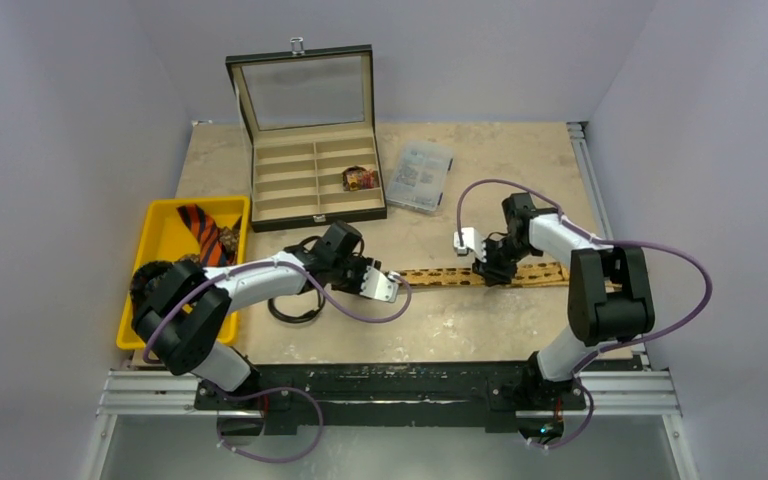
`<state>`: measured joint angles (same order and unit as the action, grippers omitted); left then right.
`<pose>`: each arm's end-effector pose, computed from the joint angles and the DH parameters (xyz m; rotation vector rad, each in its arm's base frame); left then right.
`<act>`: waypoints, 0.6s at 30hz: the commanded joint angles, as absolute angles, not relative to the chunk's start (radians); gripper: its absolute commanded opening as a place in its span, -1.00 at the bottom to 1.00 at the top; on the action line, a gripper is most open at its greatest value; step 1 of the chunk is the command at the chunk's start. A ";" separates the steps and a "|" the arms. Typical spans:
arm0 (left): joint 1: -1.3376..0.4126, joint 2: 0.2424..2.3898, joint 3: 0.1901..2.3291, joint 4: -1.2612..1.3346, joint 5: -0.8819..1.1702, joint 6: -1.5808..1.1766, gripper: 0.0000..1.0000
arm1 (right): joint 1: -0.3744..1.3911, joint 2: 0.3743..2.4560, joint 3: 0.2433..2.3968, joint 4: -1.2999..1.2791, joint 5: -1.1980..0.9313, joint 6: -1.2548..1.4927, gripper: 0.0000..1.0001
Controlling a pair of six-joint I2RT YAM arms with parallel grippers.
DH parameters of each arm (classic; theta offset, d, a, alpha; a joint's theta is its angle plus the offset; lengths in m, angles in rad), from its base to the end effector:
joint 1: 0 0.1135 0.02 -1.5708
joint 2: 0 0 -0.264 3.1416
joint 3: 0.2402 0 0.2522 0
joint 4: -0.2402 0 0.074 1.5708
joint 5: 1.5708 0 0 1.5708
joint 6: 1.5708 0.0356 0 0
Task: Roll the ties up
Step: Flatten out the tie at the center of the board.
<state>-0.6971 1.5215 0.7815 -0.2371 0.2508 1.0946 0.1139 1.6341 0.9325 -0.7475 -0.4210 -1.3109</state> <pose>0.2159 -0.1923 0.1664 2.0188 1.4918 -0.1585 0.2720 0.0458 0.1590 -1.8436 2.0792 0.3951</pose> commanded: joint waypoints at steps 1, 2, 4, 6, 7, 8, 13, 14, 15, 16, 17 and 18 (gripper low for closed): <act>-0.727 1.524 0.802 -0.207 0.283 1.082 -0.22 | 0.090 1.632 0.884 -0.800 -0.332 -1.350 -0.31; -0.728 1.527 0.809 -0.212 0.286 1.068 -0.16 | 0.089 1.633 0.882 -0.799 -0.331 -1.350 -0.31; -0.730 1.519 0.812 -0.216 0.293 1.055 0.00 | 0.087 1.628 0.877 -0.802 -0.325 -1.352 -0.32; -0.729 1.508 0.812 -0.218 0.291 1.045 0.22 | 0.084 1.623 0.866 -0.801 -0.311 -1.362 -0.32; -0.729 1.496 0.812 -0.212 0.291 1.026 0.32 | 0.080 1.620 0.859 -0.800 -0.303 -1.366 -0.33; -0.727 1.483 0.816 -0.208 0.292 1.004 0.40 | 0.074 1.618 0.856 -0.800 -0.297 -1.369 -0.33; -0.670 1.390 0.850 -0.218 0.378 0.797 0.57 | 0.019 1.620 0.859 -0.822 -0.273 -1.392 -0.34; -0.648 1.372 0.856 -0.225 0.417 0.761 0.57 | 0.006 1.620 0.859 -0.825 -0.268 -1.401 -0.34; -0.622 1.352 0.859 -0.228 0.453 0.724 0.57 | 0.003 1.621 0.859 -0.826 -0.263 -1.409 -0.34; -0.600 1.334 0.862 -0.227 0.480 0.687 0.57 | -0.020 1.621 0.858 -0.827 -0.257 -1.414 -0.33; -0.580 1.318 0.863 -0.226 0.499 0.648 0.57 | -0.032 1.619 0.858 -0.828 -0.255 -1.417 -0.32; -0.564 1.305 0.865 -0.232 0.511 0.611 0.57 | -0.037 1.616 0.857 -0.828 -0.253 -1.419 -0.31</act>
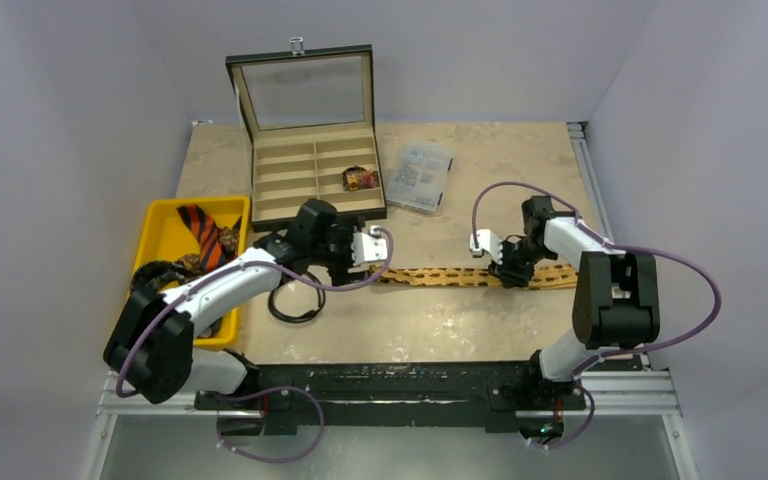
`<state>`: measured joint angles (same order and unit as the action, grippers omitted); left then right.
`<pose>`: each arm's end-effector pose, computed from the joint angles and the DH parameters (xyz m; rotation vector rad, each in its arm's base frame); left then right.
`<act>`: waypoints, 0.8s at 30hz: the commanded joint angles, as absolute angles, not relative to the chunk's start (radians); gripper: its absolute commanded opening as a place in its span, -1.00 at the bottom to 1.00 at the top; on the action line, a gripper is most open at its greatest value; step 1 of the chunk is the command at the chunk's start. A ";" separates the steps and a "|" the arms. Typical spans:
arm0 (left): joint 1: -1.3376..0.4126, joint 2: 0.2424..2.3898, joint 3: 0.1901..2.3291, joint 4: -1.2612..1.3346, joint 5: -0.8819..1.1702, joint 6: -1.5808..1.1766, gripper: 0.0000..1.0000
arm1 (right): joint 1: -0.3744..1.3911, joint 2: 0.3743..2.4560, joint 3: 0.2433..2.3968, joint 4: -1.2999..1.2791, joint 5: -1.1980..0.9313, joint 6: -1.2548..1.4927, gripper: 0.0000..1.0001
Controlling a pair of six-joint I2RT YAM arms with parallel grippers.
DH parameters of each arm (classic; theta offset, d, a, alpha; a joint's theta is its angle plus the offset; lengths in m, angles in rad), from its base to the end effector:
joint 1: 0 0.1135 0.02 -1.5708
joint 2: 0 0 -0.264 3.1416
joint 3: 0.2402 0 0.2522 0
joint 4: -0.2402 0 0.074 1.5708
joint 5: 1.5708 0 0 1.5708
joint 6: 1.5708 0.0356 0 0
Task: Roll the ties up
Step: Flatten out the tie at the center of the board.
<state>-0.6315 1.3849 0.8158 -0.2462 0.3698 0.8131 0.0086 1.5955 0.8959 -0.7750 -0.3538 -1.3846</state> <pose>0.2211 -0.1777 0.2135 1.6751 1.6386 -0.3512 0.2628 0.0146 0.1587 -1.8330 2.1534 0.3041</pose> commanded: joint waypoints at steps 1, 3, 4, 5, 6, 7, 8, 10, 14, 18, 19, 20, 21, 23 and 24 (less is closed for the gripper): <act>-0.552 1.294 0.866 -0.244 0.523 0.583 0.57 | -0.040 1.611 0.857 -0.825 -0.251 -1.419 -0.30; -0.542 1.270 0.859 -0.265 0.535 0.546 0.57 | -0.046 1.600 0.853 -0.813 -0.245 -1.420 -0.26; -0.542 1.257 0.848 -0.267 0.542 0.530 0.57 | -0.048 1.597 0.852 -0.806 -0.241 -1.420 -0.20; -0.542 1.248 0.837 -0.265 0.547 0.512 0.56 | -0.050 1.596 0.854 -0.805 -0.238 -1.422 -0.12; -0.542 1.240 0.829 -0.265 0.554 0.491 0.56 | -0.050 1.598 0.862 -0.810 -0.239 -1.419 0.04; -0.542 1.237 0.826 -0.266 0.559 0.463 0.56 | -0.051 1.597 0.877 -0.822 -0.248 -1.414 0.17; -0.542 1.236 0.825 -0.266 0.563 0.439 0.56 | -0.051 1.593 0.895 -0.837 -0.260 -1.405 0.28; -0.542 1.236 0.823 -0.263 0.570 0.399 0.57 | -0.050 1.579 0.932 -0.872 -0.280 -1.383 0.54; -0.537 1.204 0.807 -0.218 0.540 0.327 0.58 | -0.014 1.528 0.981 -0.911 -0.367 -1.326 0.96; -0.496 1.167 0.790 -0.191 0.542 0.228 0.58 | 0.118 1.508 0.991 -0.852 -0.405 -1.208 0.97; -0.488 1.158 0.787 -0.194 0.544 0.220 0.58 | 0.150 1.513 0.996 -0.831 -0.410 -1.179 0.96; -0.482 1.149 0.785 -0.202 0.545 0.216 0.58 | 0.182 1.519 1.004 -0.811 -0.416 -1.147 0.96; -0.476 1.141 0.780 -0.208 0.544 0.214 0.58 | 0.209 1.527 1.013 -0.790 -0.421 -1.120 0.94; -0.459 1.123 0.769 -0.211 0.544 0.202 0.57 | 0.269 1.555 1.036 -0.746 -0.428 -1.069 0.90; -0.451 1.118 0.765 -0.215 0.544 0.198 0.57 | 0.296 1.576 1.054 -0.730 -0.432 -1.049 0.87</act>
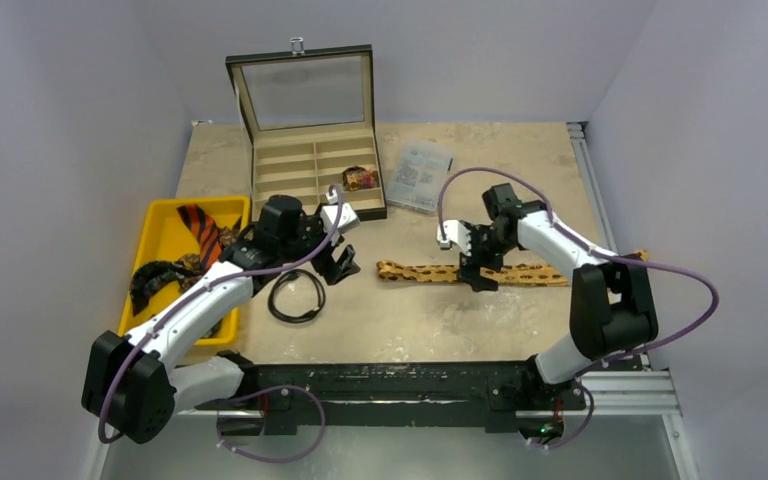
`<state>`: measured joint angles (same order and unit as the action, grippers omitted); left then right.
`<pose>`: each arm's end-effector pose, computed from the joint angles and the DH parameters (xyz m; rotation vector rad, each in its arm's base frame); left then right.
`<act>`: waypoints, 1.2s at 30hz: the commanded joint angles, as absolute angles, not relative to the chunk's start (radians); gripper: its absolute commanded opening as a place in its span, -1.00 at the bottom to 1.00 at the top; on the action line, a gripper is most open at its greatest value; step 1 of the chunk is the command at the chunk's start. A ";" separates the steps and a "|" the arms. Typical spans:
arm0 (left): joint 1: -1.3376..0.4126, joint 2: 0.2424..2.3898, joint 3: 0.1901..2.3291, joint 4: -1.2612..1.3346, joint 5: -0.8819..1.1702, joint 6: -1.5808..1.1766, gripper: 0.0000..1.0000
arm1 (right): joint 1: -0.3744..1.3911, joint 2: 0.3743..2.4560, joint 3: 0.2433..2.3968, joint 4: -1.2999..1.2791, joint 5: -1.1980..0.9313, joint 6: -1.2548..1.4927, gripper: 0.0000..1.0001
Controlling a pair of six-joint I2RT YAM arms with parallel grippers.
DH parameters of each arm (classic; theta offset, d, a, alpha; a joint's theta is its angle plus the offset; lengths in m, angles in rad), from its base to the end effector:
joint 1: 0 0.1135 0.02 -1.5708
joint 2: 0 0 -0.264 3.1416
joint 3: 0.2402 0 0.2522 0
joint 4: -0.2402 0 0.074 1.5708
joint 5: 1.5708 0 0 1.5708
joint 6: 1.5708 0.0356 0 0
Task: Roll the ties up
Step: Flatten out the tie at the center of the board.
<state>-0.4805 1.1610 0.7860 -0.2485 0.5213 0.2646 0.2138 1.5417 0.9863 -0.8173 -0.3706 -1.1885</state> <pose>0.2134 -0.1312 0.2605 1.0621 1.9058 -0.6926 0.2642 0.0706 0.1941 -1.8305 2.0880 0.3306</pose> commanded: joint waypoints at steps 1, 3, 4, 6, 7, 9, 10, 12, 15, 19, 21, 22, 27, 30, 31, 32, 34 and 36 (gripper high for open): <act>-0.445 1.116 0.763 -0.220 0.546 0.194 0.57 | 0.330 1.599 1.074 -0.720 -0.435 -1.030 0.83; -0.433 1.110 0.763 -0.230 0.552 0.191 0.56 | 0.368 1.645 1.111 -0.704 -0.441 -1.003 0.72; -0.428 1.108 0.765 -0.236 0.552 0.191 0.56 | 0.382 1.665 1.128 -0.701 -0.443 -0.997 0.67; -0.424 1.106 0.769 -0.247 0.546 0.198 0.55 | 0.400 1.704 1.148 -0.696 -0.443 -0.996 0.58; -0.423 1.108 0.773 -0.254 0.541 0.201 0.54 | 0.405 1.719 1.155 -0.698 -0.443 -1.004 0.56; -0.420 1.111 0.780 -0.263 0.532 0.207 0.54 | 0.412 1.752 1.163 -0.705 -0.451 -1.022 0.53; -0.418 1.113 0.785 -0.265 0.530 0.208 0.53 | 0.415 1.770 1.165 -0.707 -0.454 -1.026 0.52; -0.414 1.119 0.791 -0.274 0.528 0.208 0.53 | 0.419 1.793 1.172 -0.715 -0.460 -1.038 0.51; -0.411 1.123 0.795 -0.279 0.522 0.211 0.51 | 0.425 1.817 1.179 -0.732 -0.474 -1.041 0.41; -0.407 1.125 0.790 -0.281 0.520 0.212 0.47 | 0.434 1.819 1.156 -0.724 -0.473 -1.051 0.04; -0.404 1.121 0.780 -0.278 0.531 0.212 0.44 | 0.440 1.813 1.144 -0.728 -0.472 -1.060 -0.10; -0.403 1.117 0.772 -0.272 0.539 0.212 0.42 | 0.442 1.810 1.136 -0.727 -0.468 -1.061 -0.16; -0.402 1.108 0.745 -0.249 0.589 0.235 0.29 | 0.445 1.795 1.102 -0.717 -0.450 -1.058 -0.29; -0.402 1.108 0.730 -0.246 0.616 0.280 0.25 | 0.446 1.776 1.091 -0.715 -0.456 -1.053 -0.16; -0.402 1.108 0.728 -0.250 0.620 0.305 0.26 | 0.446 1.767 1.091 -0.719 -0.460 -1.050 0.00; -0.402 1.107 0.725 -0.251 0.624 0.319 0.29 | 0.447 1.756 1.092 -0.723 -0.464 -1.047 0.19; -0.402 1.100 0.720 -0.253 0.644 0.334 0.34 | 0.448 1.728 1.092 -0.724 -0.472 -1.033 0.46; -0.402 1.091 0.718 -0.244 0.671 0.329 0.38 | 0.448 1.687 1.097 -0.727 -0.483 -1.010 0.60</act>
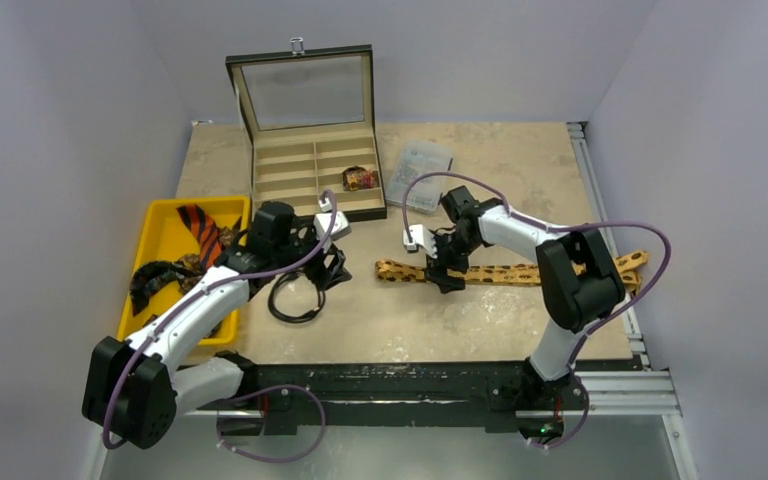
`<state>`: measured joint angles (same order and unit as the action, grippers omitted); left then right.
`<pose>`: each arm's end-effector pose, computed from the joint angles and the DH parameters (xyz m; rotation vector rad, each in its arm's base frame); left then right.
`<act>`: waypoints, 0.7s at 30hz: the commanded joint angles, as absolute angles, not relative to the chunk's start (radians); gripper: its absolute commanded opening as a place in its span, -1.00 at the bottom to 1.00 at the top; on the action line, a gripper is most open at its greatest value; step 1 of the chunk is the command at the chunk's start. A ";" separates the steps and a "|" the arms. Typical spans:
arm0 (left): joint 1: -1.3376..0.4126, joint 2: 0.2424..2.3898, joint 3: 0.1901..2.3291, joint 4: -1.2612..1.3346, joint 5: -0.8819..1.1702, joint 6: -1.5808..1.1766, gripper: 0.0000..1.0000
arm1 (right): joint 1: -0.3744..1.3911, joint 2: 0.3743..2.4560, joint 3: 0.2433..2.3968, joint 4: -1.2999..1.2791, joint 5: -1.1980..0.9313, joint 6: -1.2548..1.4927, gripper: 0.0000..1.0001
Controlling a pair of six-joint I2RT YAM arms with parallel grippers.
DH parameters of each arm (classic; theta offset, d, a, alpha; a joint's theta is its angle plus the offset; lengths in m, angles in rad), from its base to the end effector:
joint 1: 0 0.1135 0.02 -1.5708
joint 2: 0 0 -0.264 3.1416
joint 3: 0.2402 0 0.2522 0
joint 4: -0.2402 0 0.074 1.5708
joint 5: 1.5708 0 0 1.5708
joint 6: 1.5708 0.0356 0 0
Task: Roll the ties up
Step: Flatten out the tie at the center of the board, then roll the tie at the center of the board.
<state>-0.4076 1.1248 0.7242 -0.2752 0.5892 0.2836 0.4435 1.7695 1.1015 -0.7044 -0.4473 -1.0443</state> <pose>0.2087 -0.1117 0.2466 1.0398 1.9483 -0.7268 0.2847 0.1523 0.1637 -1.9260 2.0001 0.5214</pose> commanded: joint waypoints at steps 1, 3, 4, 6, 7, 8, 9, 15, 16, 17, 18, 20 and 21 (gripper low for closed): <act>-0.402 1.086 0.718 -0.238 0.681 0.319 0.38 | 0.448 1.663 1.105 -0.726 -0.496 -0.987 0.64; -0.402 1.088 0.721 -0.223 0.698 0.287 0.38 | 0.447 1.618 1.127 -0.721 -0.528 -0.921 0.66; -0.402 1.093 0.723 -0.217 0.704 0.269 0.38 | 0.445 1.597 1.137 -0.719 -0.534 -0.884 0.66; -0.403 1.109 0.731 -0.200 0.714 0.231 0.38 | 0.433 1.547 1.143 -0.696 -0.552 -0.797 0.64; -0.403 1.120 0.732 -0.188 0.718 0.217 0.38 | 0.418 1.514 1.140 -0.674 -0.567 -0.750 0.61; -0.406 1.131 0.736 -0.181 0.725 0.216 0.36 | 0.405 1.491 1.135 -0.653 -0.577 -0.695 0.57; -0.410 1.144 0.743 -0.182 0.736 0.231 0.35 | 0.385 1.469 1.127 -0.623 -0.587 -0.638 0.52; -0.447 1.223 0.781 -0.214 0.769 0.484 0.34 | 0.284 1.458 1.106 -0.482 -0.696 -0.237 -0.19; -0.449 1.245 0.789 -0.209 0.770 0.491 0.34 | 0.284 1.464 1.098 -0.467 -0.720 -0.195 -0.30; -0.456 1.267 0.799 -0.196 0.766 0.483 0.34 | 0.283 1.463 1.078 -0.431 -0.740 -0.116 -0.33; -0.462 1.292 0.820 -0.205 0.762 0.487 0.34 | 0.284 1.460 1.049 -0.381 -0.756 -0.074 -0.35; -0.467 1.322 0.823 -0.145 0.762 0.461 0.32 | 0.287 1.456 0.984 -0.280 -0.779 0.072 -0.42; -0.472 1.332 0.823 -0.125 0.755 0.455 0.31 | 0.291 1.460 0.963 -0.237 -0.782 0.127 -0.46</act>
<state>-0.4572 1.2957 0.7750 -0.2234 0.7258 0.4168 0.2756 1.4631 1.0481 -0.4328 -0.6834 -0.2085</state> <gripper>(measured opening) 0.664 0.302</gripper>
